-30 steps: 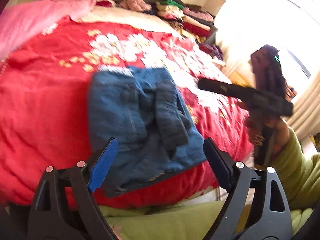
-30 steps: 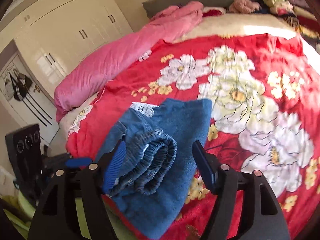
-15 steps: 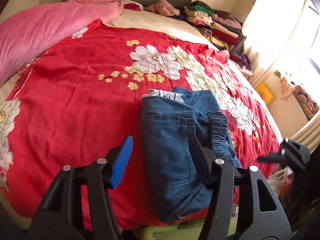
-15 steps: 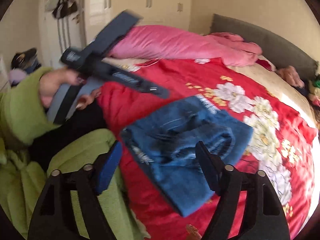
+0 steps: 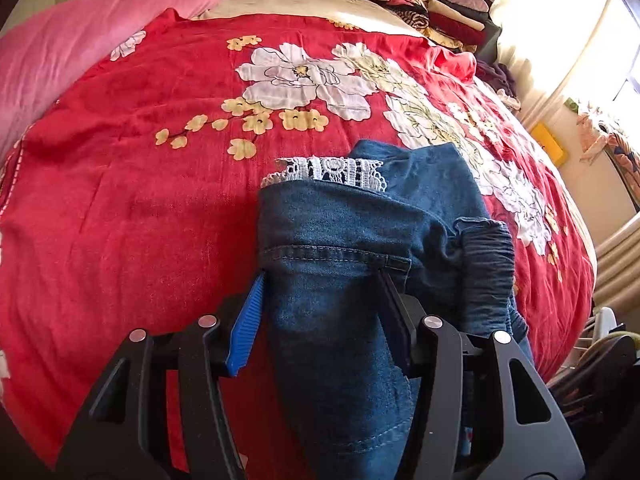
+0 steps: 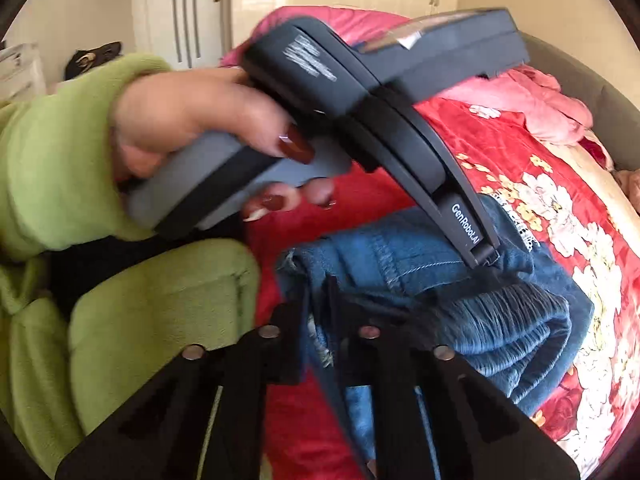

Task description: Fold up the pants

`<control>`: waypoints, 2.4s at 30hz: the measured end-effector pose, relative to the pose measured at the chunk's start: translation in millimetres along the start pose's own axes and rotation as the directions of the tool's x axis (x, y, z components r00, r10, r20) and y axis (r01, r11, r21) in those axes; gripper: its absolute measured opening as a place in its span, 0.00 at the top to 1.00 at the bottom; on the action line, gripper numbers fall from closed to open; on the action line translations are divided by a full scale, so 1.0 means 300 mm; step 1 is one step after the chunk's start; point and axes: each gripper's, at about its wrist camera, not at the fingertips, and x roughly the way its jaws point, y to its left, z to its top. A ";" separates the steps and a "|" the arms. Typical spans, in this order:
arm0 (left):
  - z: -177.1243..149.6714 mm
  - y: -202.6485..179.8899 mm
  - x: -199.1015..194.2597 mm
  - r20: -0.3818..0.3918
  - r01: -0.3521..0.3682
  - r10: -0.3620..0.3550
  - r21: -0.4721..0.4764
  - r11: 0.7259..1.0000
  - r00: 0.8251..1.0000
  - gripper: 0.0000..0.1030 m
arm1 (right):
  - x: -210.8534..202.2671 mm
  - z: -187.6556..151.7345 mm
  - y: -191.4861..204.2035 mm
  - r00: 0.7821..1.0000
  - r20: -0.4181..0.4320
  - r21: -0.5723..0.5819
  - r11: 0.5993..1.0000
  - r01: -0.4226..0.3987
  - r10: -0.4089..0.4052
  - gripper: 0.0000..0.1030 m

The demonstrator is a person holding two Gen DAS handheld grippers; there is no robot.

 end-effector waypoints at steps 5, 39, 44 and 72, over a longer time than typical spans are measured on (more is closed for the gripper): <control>-0.010 -0.009 0.002 0.021 -0.008 0.008 0.006 1.000 1.000 0.55 | 0.049 -0.075 -0.006 0.998 -0.057 0.072 0.997 -0.006 0.010 0.94; -0.066 -0.042 -0.103 0.101 -0.014 0.014 0.007 1.000 0.995 0.45 | -0.142 -0.066 -0.033 0.999 0.025 0.201 0.979 0.018 -0.024 0.61; -0.077 -0.038 -0.129 0.117 -0.017 0.016 0.002 1.000 0.993 0.44 | -0.160 -0.069 -0.036 0.999 0.030 0.211 0.977 0.033 -0.041 0.55; -0.315 -0.139 -0.129 0.020 -0.031 0.028 0.140 0.990 0.999 0.59 | -0.173 0.015 -0.475 0.974 -0.030 0.486 0.848 0.212 -0.226 0.54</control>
